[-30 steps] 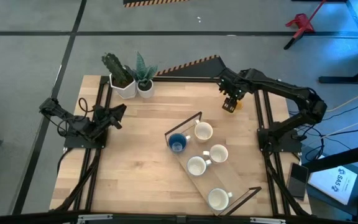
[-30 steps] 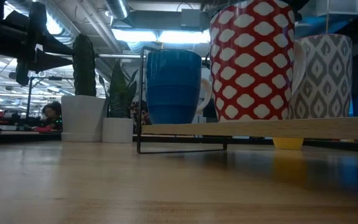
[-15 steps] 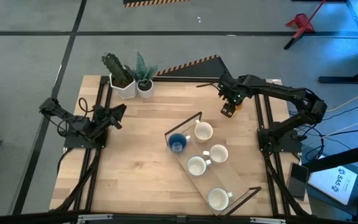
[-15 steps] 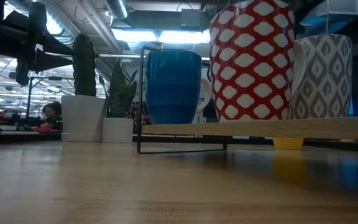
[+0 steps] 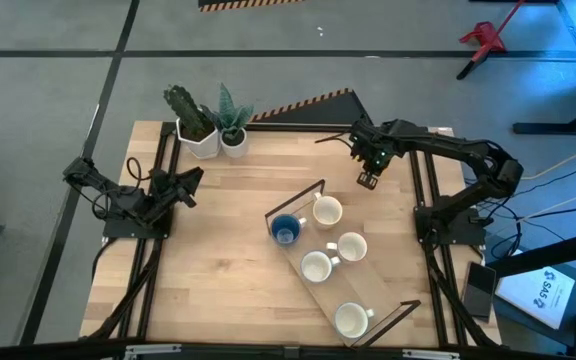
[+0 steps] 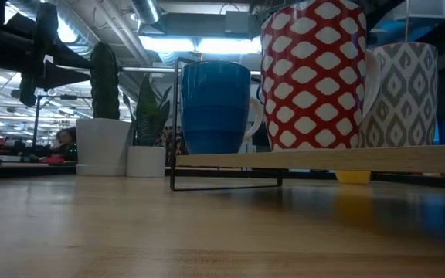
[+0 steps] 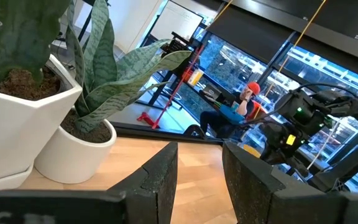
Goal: Place coffee mugs
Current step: Put the yellow mug on the shelf
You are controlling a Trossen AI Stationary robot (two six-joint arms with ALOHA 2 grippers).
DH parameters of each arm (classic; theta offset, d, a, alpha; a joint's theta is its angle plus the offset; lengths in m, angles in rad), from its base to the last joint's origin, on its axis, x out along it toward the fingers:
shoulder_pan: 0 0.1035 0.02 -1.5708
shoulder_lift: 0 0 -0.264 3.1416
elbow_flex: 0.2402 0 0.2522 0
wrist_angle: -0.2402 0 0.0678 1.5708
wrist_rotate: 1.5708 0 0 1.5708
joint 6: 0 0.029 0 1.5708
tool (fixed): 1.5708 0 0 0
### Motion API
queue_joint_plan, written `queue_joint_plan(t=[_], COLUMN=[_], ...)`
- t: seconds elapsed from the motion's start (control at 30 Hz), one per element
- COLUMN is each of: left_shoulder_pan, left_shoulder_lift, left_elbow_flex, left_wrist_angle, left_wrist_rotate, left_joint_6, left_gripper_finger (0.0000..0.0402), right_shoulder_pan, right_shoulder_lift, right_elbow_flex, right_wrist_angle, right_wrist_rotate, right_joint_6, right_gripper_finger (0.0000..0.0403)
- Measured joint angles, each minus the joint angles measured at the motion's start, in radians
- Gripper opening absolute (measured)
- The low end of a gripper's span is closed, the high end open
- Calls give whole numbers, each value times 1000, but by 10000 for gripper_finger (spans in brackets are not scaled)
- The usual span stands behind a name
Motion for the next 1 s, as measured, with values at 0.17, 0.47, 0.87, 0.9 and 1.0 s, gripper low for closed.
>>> queue_joint_plan(t=[0.17,0.47,0.87,0.9,1.0], left_shoulder_pan=[0,0,0,0,0], left_shoulder_lift=[0,0,0,0,0], left_elbow_flex=[0,0,0,0,0], left_wrist_angle=[0,0,0,0,0], left_wrist_rotate=[6,12,17,17,17], left_joint_6=[0,-1,-1,-1,-1], left_gripper_finger=[121,121,121,121,121], right_shoulder_pan=[3,106,533,587,734], right_shoulder_lift=[15,-113,-280,-280,-282], right_elbow_flex=[0,33,438,480,580], right_wrist_angle=[5,-71,-408,-445,-510], right_wrist_rotate=[-17,-101,33,44,71], right_joint_6=[-21,-31,228,268,384], right_gripper_finger=[4,1,0,0,0])
